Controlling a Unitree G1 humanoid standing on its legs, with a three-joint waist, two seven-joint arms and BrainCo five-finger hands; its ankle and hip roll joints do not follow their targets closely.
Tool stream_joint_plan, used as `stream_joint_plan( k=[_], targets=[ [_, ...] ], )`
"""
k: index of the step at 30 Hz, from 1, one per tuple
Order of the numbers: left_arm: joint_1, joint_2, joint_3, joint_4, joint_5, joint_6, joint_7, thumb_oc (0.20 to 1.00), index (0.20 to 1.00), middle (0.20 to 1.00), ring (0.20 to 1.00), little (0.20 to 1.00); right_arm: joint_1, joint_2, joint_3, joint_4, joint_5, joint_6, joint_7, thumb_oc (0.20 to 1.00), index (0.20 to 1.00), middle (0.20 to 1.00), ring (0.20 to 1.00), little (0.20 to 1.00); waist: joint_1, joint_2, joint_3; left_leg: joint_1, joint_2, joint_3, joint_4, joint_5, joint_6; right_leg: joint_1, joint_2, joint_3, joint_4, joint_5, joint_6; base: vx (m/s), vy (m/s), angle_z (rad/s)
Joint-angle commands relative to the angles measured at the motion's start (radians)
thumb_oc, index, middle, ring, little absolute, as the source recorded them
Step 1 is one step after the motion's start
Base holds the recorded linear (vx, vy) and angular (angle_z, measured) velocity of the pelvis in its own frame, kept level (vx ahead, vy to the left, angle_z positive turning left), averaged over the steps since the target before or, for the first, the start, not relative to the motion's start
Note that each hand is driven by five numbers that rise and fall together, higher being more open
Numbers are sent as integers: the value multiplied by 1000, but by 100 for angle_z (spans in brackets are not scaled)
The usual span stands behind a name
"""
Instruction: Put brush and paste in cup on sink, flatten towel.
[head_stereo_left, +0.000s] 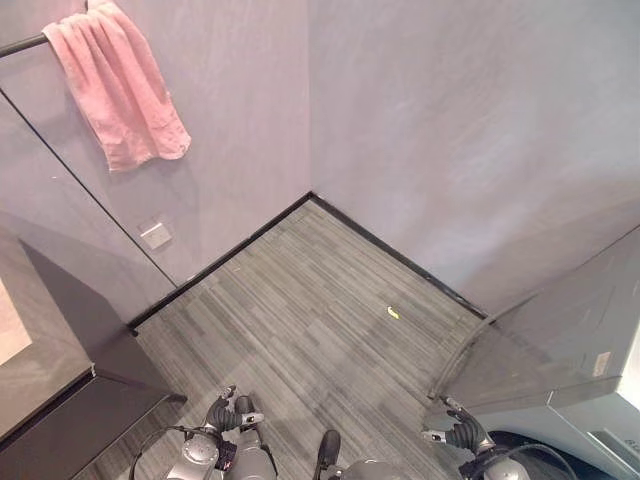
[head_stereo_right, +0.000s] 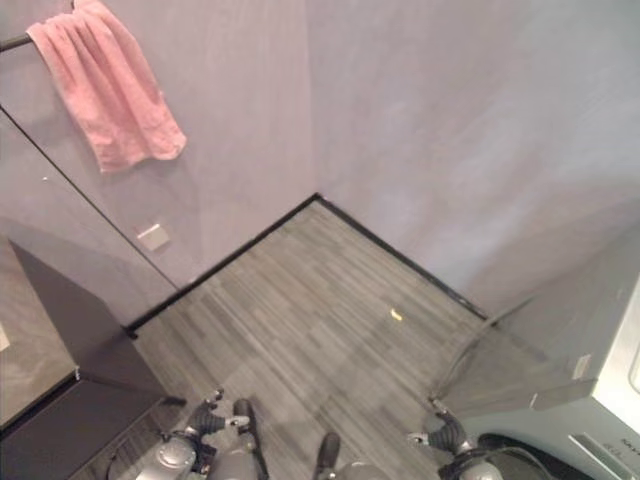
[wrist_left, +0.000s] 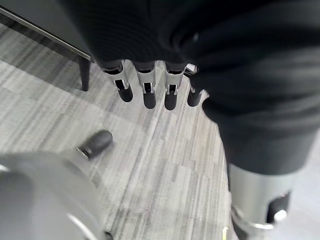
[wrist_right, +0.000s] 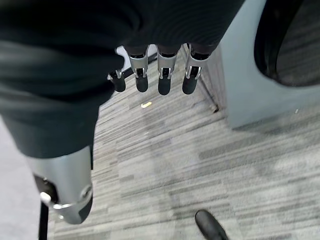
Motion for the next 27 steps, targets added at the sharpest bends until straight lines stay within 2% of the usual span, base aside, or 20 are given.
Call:
stream_joint_plan(
  k=[1,4,7,8,10,11,12,13,14,16,17,18,19,20,21,23,24,25,26,27],
  targets=[
    [-2,37,11,-23,-10,-15,27,1000,1000,1000,1000,1000,36,-24,-26,-53,-9,-16,-7,1000,1000,1000,1000,1000,10,36,-28,30,8,48,-2,116,25,65,-129,92,142,-76,145,257,153,3],
    [3,44,14,-25,-14,-15,28,1000,1000,1000,1000,1000,33,-13,-19,-33,-14,-14,-5,1000,1000,1000,1000,1000,22,27,-35,35,-7,49,12,108,33,86,-144,105,145,-89,147,232,170,5],
    [6,56,15,-36,-22,-18,29,1000,1000,1000,1000,1000,34,4,-12,-14,-22,-7,7,1000,1000,1000,1000,1000,37,-2,-36,4,-25,45,105,52,52,118,-182,110,145,-88,158,180,177,2],
    [3,63,10,-43,-23,-21,32,1000,1000,1000,1000,1000,30,17,-11,10,-14,-6,13,1000,1000,1000,1000,1000,44,-17,-40,-9,-47,43,137,17,66,120,-208,112,149,-70,172,175,214,2],
    [0,68,5,-49,-19,-22,31,1000,1000,1000,1000,1000,26,23,-5,10,-17,-5,18,1000,1000,1000,1000,1000,47,-25,-42,-14,-60,42,150,-4,76,115,-222,113,156,-56,182,138,215,6],
    [-6,79,-5,-70,-10,-24,33,1000,1000,1000,1000,1000,10,27,7,15,-25,-5,17,1000,1000,1000,1000,1000,56,-32,-46,-12,-88,38,149,-28,94,101,-246,120,184,-14,197,122,218,10],
    [-6,80,-5,-71,-10,-24,33,1000,1000,1000,1000,1000,10,27,7,16,-25,-5,17,1000,1000,1000,1000,1000,56,-33,-47,-12,-89,39,149,-29,95,99,-248,121,184,-13,198,173,294,8],
    [-7,89,-11,-89,-6,-25,30,1000,1000,1000,1000,1000,-4,32,20,6,-31,-5,23,1000,1000,1000,1000,1000,64,-42,-51,-5,-123,35,144,-54,118,83,-271,131,232,45,216,99,162,6],
    [-7,90,-11,-90,-6,-25,30,1000,1000,1000,1000,1000,-4,33,20,6,-31,-4,23,1000,1000,1000,1000,1000,64,-43,-51,-5,-125,36,143,-54,119,82,-273,132,233,45,217,148,240,11],
    [1,105,-21,-128,4,-29,24,1000,1000,1000,1000,1000,-13,37,22,-11,-31,-6,25,1000,1000,1000,1000,1000,67,-42,-52,16,-174,29,128,-84,151,53,-305,144,321,130,234,131,233,33],
    [2,105,-21,-129,4,-29,24,1000,1000,1000,1000,1000,-13,37,22,-11,-31,-6,25,1000,1000,1000,1000,1000,67,-43,-53,16,-176,30,127,-85,152,52,-306,145,322,130,235,177,298,45],
    [12,114,-31,-151,10,-33,17,1000,1000,1000,1000,1000,-20,43,26,-6,-29,-9,25,1000,1000,1000,1000,1000,70,-34,-53,38,-210,13,110,-103,176,31,-319,156,395,185,244,97,158,35],
    [12,114,-31,-151,10,-32,17,1000,1000,1000,1000,1000,-21,43,26,-5,-29,-9,25,1000,1000,1000,1000,1000,70,-35,-53,39,-212,14,109,-103,177,30,-320,157,396,184,245,162,248,32],
    [18,118,-35,-159,14,-34,14,1000,1000,1000,1000,1000,-26,45,30,-2,-31,-9,26,1000,1000,1000,1000,1000,71,-29,-53,51,-229,6,101,-113,189,25,-326,159,436,216,251,113,246,50],
    [22,127,-32,-177,17,-33,9,1000,1000,1000,1000,1000,-33,46,34,-19,-33,-11,28,1000,1000,1000,1000,1000,73,-7,-45,75,-239,3,81,-107,216,-20,-328,160,528,272,238,152,312,53],
    [21,130,-33,-179,18,-33,6,1000,1000,1000,1000,1000,-39,45,35,-23,-32,-13,29,1000,1000,1000,1000,1000,67,3,-34,91,-244,-6,73,-110,225,-46,-321,172,586,279,236,113,159,40],
    [20,134,-42,-183,31,-34,4,1000,1000,1000,1000,1000,-44,35,41,-60,-34,-18,32,1000,1000,1000,1000,1000,42,21,-23,113,-249,-55,67,-122,228,-108,-229,263,610,214,211,197,93,33],
    [13,135,-40,-177,30,-34,3,1000,1000,1000,1000,1000,-44,35,45,-72,-36,-19,33,1000,1000,1000,1000,1000,32,28,-18,135,-251,-64,58,-130,225,-153,-214,267,589,157,195,195,89,49],
    [12,135,-40,-177,30,-35,3,1000,1000,1000,1000,1000,-44,35,45,-72,-36,-18,33,1000,1000,1000,1000,1000,33,29,-20,132,-248,-63,58,-128,225,-156,-211,267,587,160,193,252,121,73],
    [10,138,-40,-172,30,-36,4,1000,1000,1000,1000,1000,-40,29,46,-104,-37,-24,36,1000,1000,1000,1000,1000,36,29,-14,162,-261,-70,64,-155,220,-154,-241,211,552,128,195,108,40,50]
  ],
)
